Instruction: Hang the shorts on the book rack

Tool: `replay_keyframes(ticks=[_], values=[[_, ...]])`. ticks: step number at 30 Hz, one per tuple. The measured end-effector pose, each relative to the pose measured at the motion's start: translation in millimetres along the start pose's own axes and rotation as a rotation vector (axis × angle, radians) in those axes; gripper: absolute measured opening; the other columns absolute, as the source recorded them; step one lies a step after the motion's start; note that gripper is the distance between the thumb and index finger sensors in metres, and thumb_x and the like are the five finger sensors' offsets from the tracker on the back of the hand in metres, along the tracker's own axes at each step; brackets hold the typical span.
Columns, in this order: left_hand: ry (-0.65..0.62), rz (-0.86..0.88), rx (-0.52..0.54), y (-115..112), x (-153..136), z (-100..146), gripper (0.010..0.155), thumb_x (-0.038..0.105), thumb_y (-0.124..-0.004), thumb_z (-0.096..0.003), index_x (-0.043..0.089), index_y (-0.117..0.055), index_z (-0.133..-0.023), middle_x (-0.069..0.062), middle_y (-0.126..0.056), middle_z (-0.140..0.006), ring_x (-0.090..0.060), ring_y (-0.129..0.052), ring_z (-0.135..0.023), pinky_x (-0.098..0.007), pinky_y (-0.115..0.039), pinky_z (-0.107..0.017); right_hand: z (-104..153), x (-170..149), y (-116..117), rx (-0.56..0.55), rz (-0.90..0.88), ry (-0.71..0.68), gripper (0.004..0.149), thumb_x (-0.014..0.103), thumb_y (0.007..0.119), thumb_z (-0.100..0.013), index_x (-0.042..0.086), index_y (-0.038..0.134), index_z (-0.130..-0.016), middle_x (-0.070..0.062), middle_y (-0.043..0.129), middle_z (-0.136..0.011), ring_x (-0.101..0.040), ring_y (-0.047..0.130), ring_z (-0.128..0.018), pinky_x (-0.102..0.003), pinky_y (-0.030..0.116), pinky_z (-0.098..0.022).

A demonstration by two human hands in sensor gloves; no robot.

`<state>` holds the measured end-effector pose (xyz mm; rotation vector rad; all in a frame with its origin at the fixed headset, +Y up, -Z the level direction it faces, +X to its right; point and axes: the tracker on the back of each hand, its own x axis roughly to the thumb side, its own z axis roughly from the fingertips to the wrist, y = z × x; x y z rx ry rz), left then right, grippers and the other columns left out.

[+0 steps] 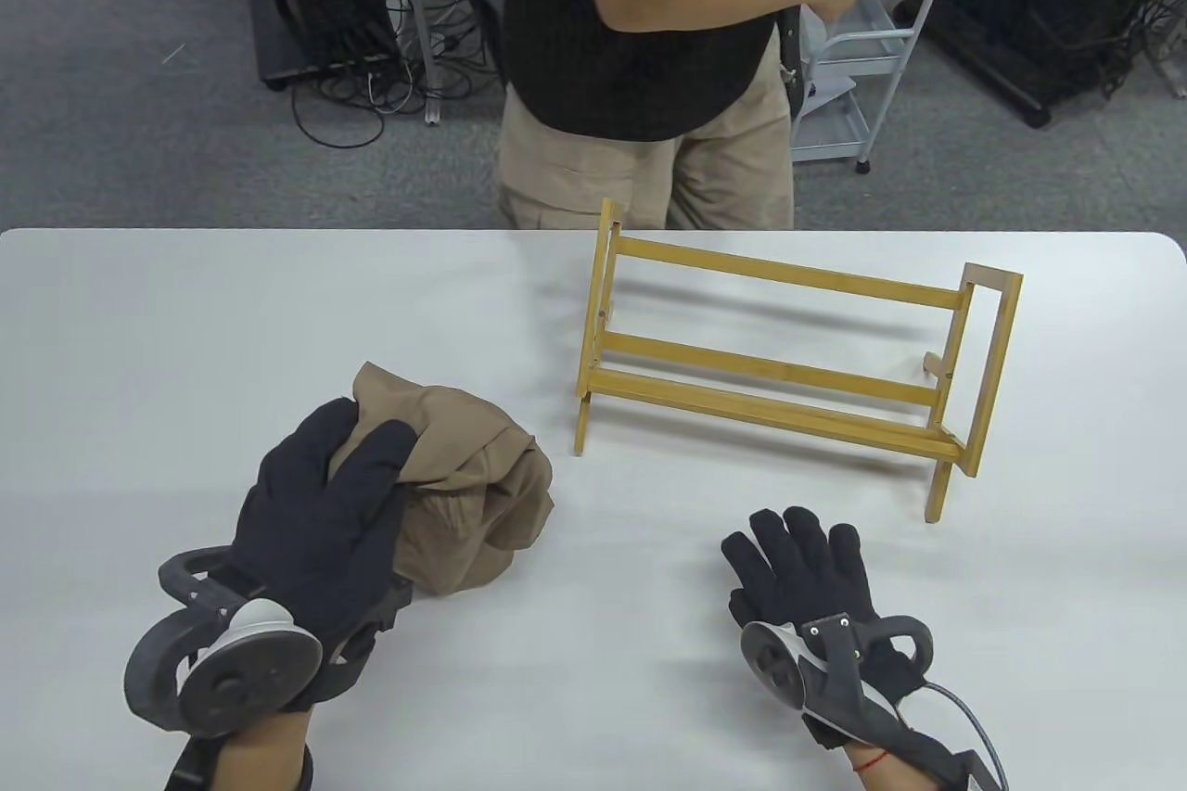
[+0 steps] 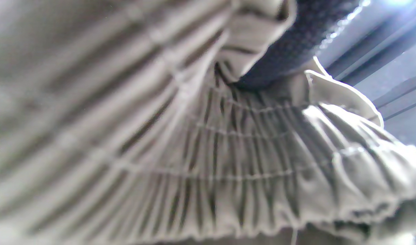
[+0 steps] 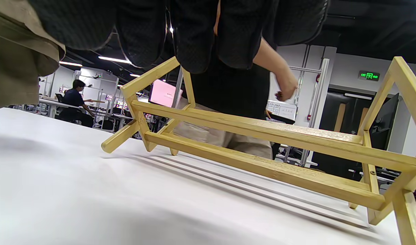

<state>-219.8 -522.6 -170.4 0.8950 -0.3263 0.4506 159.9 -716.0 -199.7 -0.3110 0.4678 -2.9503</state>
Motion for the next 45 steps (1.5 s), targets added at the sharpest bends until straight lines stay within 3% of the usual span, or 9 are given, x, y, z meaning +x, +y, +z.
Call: replay_keyframes(ticks=[10,45], values=[[-0.039,0.052,-0.017,-10.6,25.3,-2.1,0.04,0.025,-0.092,-0.0431,0.035,-0.089,-0.081,-0.013,-0.083,-0.093,-0.035,-0.096,-0.059,-0.036,-0.085,-0.036,0.1,-2.4,-1.5,-0.013,0.002,0.013,0.056,0.059,0.064,-0.044,0.045,0.061,-0.098,0.009,0.06,-0.115,-0.025,0.062,-0.109,-0.053,0.053,-0.08],[-0.08,0.166,-0.076,-62.1,74.4,-16.0,0.039,0.026,-0.091,-0.0439,0.037,-0.089,-0.082,-0.011,-0.082,-0.095,-0.034,-0.096,-0.061,-0.036,-0.085,-0.038,-0.6,-9.5,-4.3,-0.023,-0.008,0.036,0.055,0.058,0.064,-0.044,0.044,0.061,-0.098,0.008,0.06,-0.115,-0.026,0.062,-0.109,-0.053,0.053,-0.08]])
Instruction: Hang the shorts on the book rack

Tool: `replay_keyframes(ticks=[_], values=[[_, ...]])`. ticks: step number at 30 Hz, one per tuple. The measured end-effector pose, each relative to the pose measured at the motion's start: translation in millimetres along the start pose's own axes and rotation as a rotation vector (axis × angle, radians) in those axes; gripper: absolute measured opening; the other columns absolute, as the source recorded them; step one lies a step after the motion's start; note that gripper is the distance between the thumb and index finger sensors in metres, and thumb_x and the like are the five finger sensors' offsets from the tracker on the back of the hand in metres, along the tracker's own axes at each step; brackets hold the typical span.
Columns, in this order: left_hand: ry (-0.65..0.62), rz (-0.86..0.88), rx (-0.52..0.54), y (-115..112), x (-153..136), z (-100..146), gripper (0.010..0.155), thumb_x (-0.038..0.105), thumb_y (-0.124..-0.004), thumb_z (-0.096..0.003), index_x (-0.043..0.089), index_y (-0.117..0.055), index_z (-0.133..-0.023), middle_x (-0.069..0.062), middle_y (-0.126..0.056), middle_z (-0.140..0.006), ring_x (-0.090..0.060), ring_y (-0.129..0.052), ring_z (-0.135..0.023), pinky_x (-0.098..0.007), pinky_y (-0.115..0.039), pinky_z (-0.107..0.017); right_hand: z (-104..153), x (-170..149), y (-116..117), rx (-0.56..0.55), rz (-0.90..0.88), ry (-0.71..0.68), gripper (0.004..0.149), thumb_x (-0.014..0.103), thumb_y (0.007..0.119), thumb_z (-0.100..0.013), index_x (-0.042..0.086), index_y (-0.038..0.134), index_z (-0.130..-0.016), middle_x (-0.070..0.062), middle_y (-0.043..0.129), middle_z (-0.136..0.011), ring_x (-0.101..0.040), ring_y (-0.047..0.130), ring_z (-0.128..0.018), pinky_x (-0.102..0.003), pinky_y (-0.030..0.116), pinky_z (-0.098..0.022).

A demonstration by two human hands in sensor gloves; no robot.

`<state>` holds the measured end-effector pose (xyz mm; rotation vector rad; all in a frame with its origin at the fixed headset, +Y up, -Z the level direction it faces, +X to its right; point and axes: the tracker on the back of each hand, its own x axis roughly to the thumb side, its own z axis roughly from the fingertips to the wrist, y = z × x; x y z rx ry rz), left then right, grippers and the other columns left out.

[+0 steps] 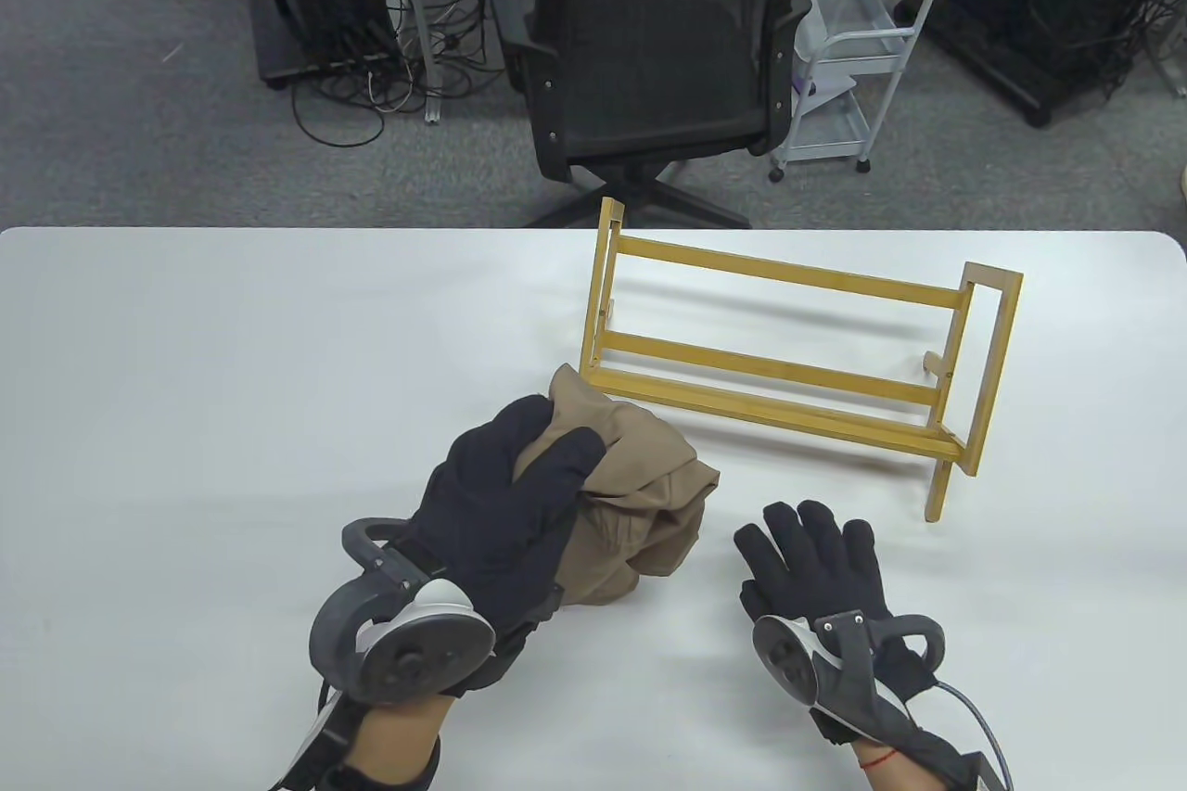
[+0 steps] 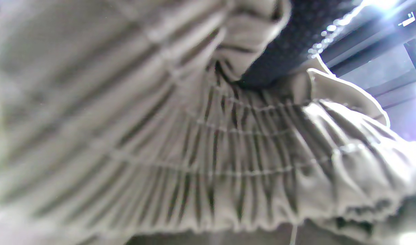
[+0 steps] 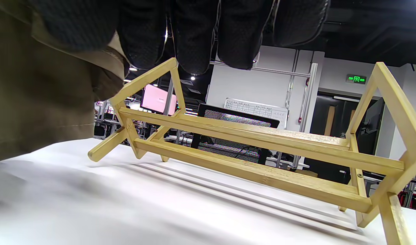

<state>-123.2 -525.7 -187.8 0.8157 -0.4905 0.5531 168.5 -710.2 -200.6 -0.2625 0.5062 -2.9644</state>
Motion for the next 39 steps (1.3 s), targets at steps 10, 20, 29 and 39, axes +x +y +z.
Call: replay_keyframes(ticks=[10,20,29,39], values=[[0.018,0.038,-0.005,-14.9,0.5,-3.4,0.039,0.026,-0.091,-0.044,0.037,-0.089,-0.082,-0.012,-0.082,-0.095,-0.034,-0.096,-0.062,-0.036,-0.085,-0.038,-0.8,-1.5,-0.1,0.007,0.001,0.007,0.056,0.058,0.064,-0.044,0.045,0.061,-0.098,0.008,0.06,-0.115,-0.026,0.062,-0.109,-0.053,0.053,-0.08],[0.032,0.047,-0.019,-20.7,-8.4,-0.5,0.04,0.027,-0.091,-0.0439,0.037,-0.089,-0.082,-0.012,-0.082,-0.095,-0.034,-0.096,-0.062,-0.036,-0.085,-0.038,-2.8,-2.2,0.7,0.022,0.003,0.025,0.056,0.059,0.064,-0.044,0.045,0.061,-0.098,0.009,0.06,-0.115,-0.026,0.062,-0.109,-0.054,0.053,-0.08],[0.035,0.067,-0.036,-25.0,-11.4,-0.6,0.04,0.026,-0.091,-0.0441,0.037,-0.088,-0.082,-0.011,-0.081,-0.096,-0.034,-0.096,-0.063,-0.036,-0.085,-0.038,-11.2,-8.1,-15.6,-0.021,-0.041,0.074,0.057,0.059,0.064,-0.044,0.045,0.058,-0.099,0.009,0.058,-0.116,-0.025,0.061,-0.11,-0.051,0.052,-0.081],[0.052,0.071,-0.049,-29.6,-14.8,0.0,0.04,0.027,-0.091,-0.0442,0.037,-0.088,-0.082,-0.012,-0.081,-0.096,-0.034,-0.096,-0.062,-0.036,-0.085,-0.038,-27.8,-9.7,-60.0,-0.157,-0.175,0.106,0.062,0.06,0.066,-0.044,0.044,0.052,-0.102,0.008,0.056,-0.117,-0.025,0.062,-0.109,-0.048,0.055,-0.081]])
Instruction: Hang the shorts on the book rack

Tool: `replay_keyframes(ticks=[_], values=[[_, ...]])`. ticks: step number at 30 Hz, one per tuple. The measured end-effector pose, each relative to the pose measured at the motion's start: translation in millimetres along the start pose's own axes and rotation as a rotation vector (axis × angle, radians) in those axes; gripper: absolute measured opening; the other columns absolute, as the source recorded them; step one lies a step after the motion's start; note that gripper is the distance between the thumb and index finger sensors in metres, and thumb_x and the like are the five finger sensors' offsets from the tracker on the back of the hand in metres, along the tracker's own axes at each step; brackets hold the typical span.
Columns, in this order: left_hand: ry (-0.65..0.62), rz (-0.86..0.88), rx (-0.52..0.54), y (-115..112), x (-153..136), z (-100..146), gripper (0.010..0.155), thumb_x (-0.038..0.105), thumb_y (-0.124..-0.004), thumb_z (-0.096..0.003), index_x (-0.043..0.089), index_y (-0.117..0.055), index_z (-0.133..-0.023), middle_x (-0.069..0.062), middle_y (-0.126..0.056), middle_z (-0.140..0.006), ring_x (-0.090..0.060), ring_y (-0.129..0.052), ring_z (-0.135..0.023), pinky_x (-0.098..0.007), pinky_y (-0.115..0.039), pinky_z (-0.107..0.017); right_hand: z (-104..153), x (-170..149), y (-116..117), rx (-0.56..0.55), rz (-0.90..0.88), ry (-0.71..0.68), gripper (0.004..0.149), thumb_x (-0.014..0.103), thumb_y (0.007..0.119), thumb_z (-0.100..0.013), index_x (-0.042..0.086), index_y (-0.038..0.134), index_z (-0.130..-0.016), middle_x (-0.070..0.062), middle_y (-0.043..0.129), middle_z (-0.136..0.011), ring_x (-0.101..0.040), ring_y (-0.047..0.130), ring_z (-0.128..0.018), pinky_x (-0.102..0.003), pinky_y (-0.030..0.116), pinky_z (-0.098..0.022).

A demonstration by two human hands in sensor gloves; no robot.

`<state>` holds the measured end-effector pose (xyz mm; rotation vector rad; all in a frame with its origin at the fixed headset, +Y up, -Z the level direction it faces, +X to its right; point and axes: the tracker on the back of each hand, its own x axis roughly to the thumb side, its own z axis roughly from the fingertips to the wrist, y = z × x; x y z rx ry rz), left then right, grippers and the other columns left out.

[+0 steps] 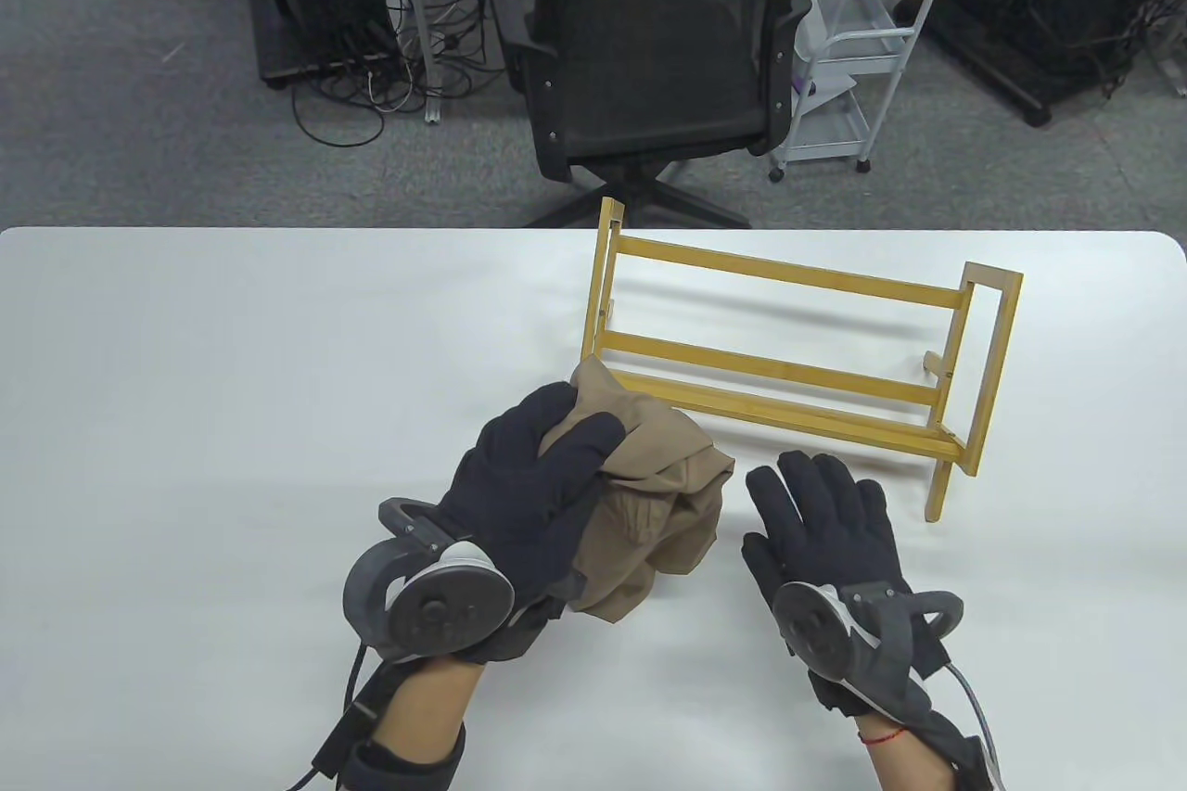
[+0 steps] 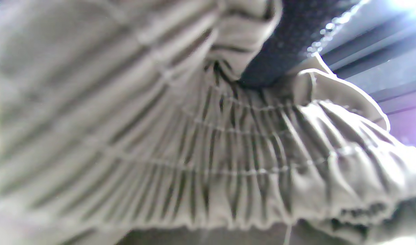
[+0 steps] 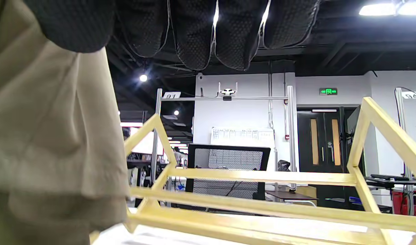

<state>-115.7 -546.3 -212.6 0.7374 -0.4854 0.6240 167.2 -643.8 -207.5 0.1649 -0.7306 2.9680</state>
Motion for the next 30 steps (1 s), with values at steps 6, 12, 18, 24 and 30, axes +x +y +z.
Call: replay_keyframes(ticks=[6,12,18,24,30], values=[[0.013,0.005,-0.01,-2.8,-4.6,-0.4,0.04,0.027,-0.091,-0.0441,0.037,-0.088,-0.083,-0.012,-0.081,-0.095,-0.034,-0.096,-0.062,-0.036,-0.086,-0.038,-11.5,2.6,-18.4,-0.041,-0.11,-0.002,0.07,0.063,0.069,-0.042,0.042,0.046,-0.105,0.007,0.054,-0.118,-0.024,0.062,-0.109,-0.046,0.056,-0.081],[0.015,0.008,-0.014,-4.1,-6.6,-1.2,0.04,0.027,-0.091,-0.0442,0.037,-0.088,-0.083,-0.012,-0.081,-0.095,-0.034,-0.097,-0.062,-0.036,-0.086,-0.038,-26.4,9.2,-41.4,-0.052,-0.242,-0.049,0.087,0.069,0.074,-0.037,0.038,0.035,-0.109,0.004,0.048,-0.12,-0.025,0.059,-0.111,-0.046,0.056,-0.082],[0.017,0.005,-0.022,-6.5,-7.2,-1.8,0.04,0.026,-0.091,-0.0444,0.037,-0.088,-0.083,-0.012,-0.08,-0.096,-0.034,-0.096,-0.063,-0.036,-0.086,-0.039,-38.8,15.1,-57.5,-0.056,-0.411,-0.121,0.096,0.073,0.076,-0.033,0.037,0.03,-0.11,0.001,0.043,-0.122,-0.028,0.057,-0.112,-0.047,0.055,-0.082],[0.015,-0.003,-0.035,-11.9,-7.7,-2.4,0.04,0.027,-0.091,-0.0445,0.037,-0.088,-0.083,-0.011,-0.08,-0.096,-0.034,-0.097,-0.063,-0.036,-0.086,-0.039,-49.4,25.5,-59.6,-0.015,-0.503,-0.198,0.1,0.074,0.078,-0.031,0.039,0.03,-0.111,-0.002,0.041,-0.123,-0.031,0.055,-0.113,-0.049,0.054,-0.083],[0.011,-0.003,-0.042,-14.7,-7.7,-2.6,0.04,0.026,-0.091,-0.0446,0.037,-0.088,-0.083,-0.011,-0.08,-0.097,-0.034,-0.097,-0.065,-0.037,-0.086,-0.04,-60.3,40.0,-54.7,0.014,-0.52,-0.23,0.096,0.072,0.081,-0.031,0.044,0.034,-0.11,-0.001,0.043,-0.124,-0.032,0.057,-0.113,-0.05,0.055,-0.082]])
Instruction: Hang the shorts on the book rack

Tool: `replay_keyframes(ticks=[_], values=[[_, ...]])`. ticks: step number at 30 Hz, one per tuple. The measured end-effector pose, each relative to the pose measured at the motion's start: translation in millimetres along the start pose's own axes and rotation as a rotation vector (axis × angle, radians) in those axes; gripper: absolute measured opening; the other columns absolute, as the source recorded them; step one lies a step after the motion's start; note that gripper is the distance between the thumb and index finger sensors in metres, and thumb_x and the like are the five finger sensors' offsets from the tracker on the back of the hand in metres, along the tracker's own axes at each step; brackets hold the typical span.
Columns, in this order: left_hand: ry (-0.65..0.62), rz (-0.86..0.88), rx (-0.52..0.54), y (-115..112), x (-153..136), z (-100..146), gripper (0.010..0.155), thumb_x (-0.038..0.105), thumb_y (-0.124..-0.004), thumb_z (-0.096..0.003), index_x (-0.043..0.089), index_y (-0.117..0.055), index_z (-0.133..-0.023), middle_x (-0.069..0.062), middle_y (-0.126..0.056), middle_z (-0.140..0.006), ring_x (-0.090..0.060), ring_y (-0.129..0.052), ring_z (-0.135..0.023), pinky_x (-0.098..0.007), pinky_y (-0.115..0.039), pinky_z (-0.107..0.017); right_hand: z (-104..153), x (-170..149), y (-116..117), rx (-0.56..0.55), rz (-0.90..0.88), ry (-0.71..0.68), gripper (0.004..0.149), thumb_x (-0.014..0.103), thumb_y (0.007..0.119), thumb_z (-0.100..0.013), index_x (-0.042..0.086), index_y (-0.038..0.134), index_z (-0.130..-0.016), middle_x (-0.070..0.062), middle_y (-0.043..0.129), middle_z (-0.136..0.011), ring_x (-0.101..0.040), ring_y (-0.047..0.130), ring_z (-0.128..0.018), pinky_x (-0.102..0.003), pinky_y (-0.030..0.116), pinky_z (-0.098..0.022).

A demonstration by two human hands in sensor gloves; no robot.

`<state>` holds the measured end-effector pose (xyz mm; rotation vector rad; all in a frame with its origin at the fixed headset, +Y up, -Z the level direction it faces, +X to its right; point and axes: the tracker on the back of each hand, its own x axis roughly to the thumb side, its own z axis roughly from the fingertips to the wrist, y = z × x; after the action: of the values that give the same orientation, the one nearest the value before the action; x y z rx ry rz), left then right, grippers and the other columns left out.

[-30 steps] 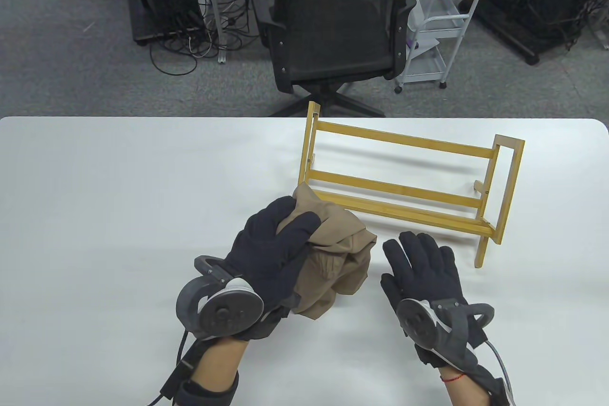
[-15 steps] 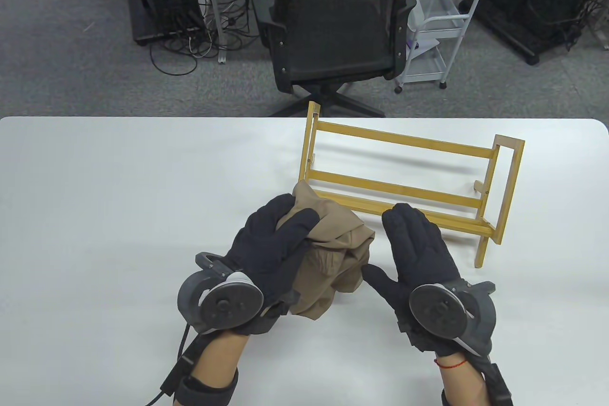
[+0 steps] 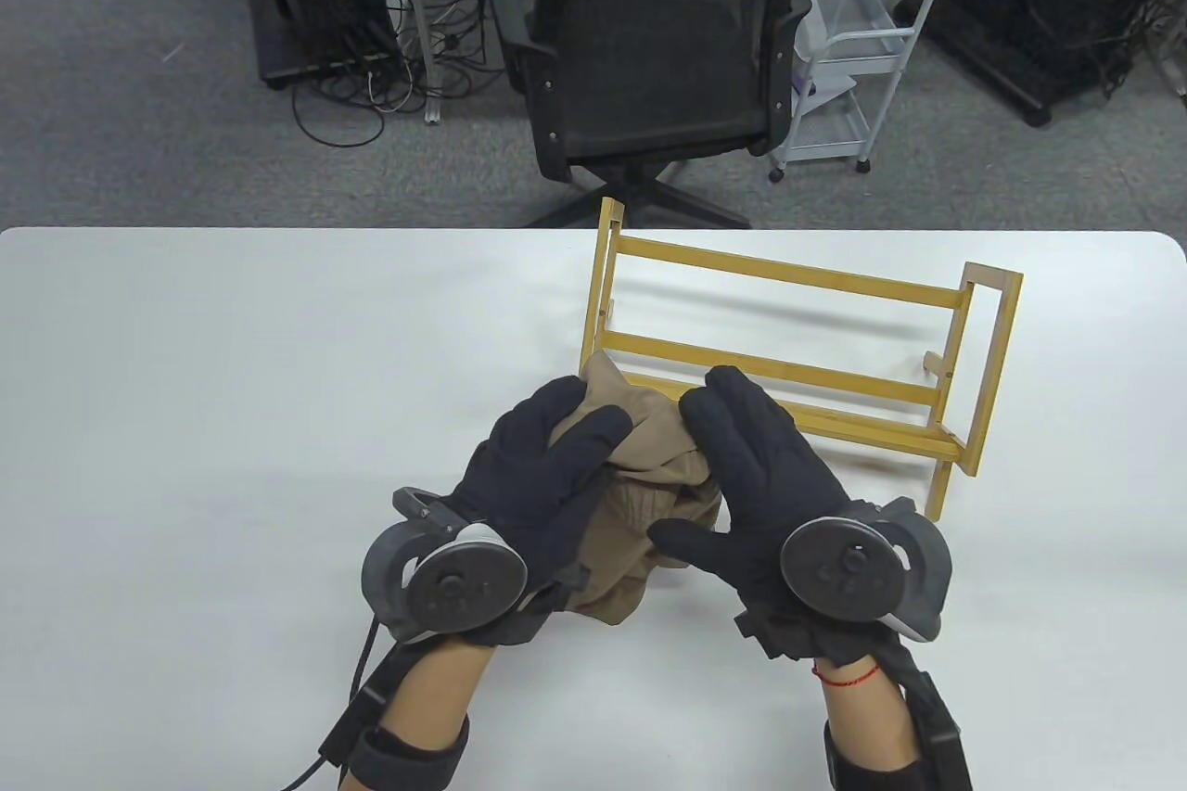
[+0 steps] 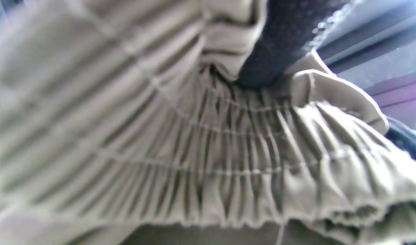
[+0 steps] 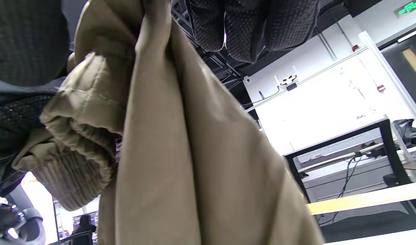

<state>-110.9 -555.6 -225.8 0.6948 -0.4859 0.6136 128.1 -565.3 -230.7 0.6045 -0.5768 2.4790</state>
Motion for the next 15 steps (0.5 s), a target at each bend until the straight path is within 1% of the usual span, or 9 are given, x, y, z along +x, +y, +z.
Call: replay_keyframes(ticks=[3,6,9,15], values=[[-0.002,0.007,-0.001,-0.9,-0.7,-0.3,0.04,0.025,-0.091,-0.0447,0.037,-0.088,-0.083,-0.011,-0.081,-0.097,-0.035,-0.097,-0.065,-0.038,-0.087,-0.041,-8.1,7.2,4.4,0.007,-0.013,-0.018,0.092,0.069,0.084,-0.032,0.045,0.04,-0.109,0.0,0.05,-0.122,-0.03,0.063,-0.111,-0.049,0.058,-0.081],[-0.006,0.009,0.003,-0.9,-0.9,-0.6,0.04,0.025,-0.091,-0.0447,0.037,-0.088,-0.082,-0.01,-0.081,-0.097,-0.035,-0.098,-0.065,-0.038,-0.087,-0.041,-14.4,13.1,7.4,-0.011,-0.003,-0.025,0.086,0.065,0.086,-0.033,0.046,0.045,-0.107,0.001,0.057,-0.119,-0.028,0.069,-0.108,-0.047,0.063,-0.079],[-0.008,0.024,0.007,-1.7,-1.2,-0.7,0.039,0.024,-0.091,-0.0446,0.036,-0.089,-0.082,-0.01,-0.082,-0.096,-0.035,-0.098,-0.066,-0.039,-0.087,-0.041,-17.9,15.9,10.0,-0.01,-0.012,-0.026,0.083,0.059,0.09,-0.035,0.047,0.048,-0.106,0.001,0.062,-0.116,-0.027,0.075,-0.103,-0.045,0.068,-0.077],[-0.021,0.078,-0.004,-4.9,-1.6,-1.3,0.038,0.023,-0.091,-0.0451,0.035,-0.089,-0.081,-0.009,-0.083,-0.096,-0.035,-0.099,-0.066,-0.039,-0.088,-0.041,-20.2,14.6,11.4,-0.097,-0.011,-0.01,0.074,0.048,0.095,-0.038,0.047,0.055,-0.101,0.003,0.074,-0.107,-0.021,0.088,-0.09,-0.038,0.078,-0.069]])
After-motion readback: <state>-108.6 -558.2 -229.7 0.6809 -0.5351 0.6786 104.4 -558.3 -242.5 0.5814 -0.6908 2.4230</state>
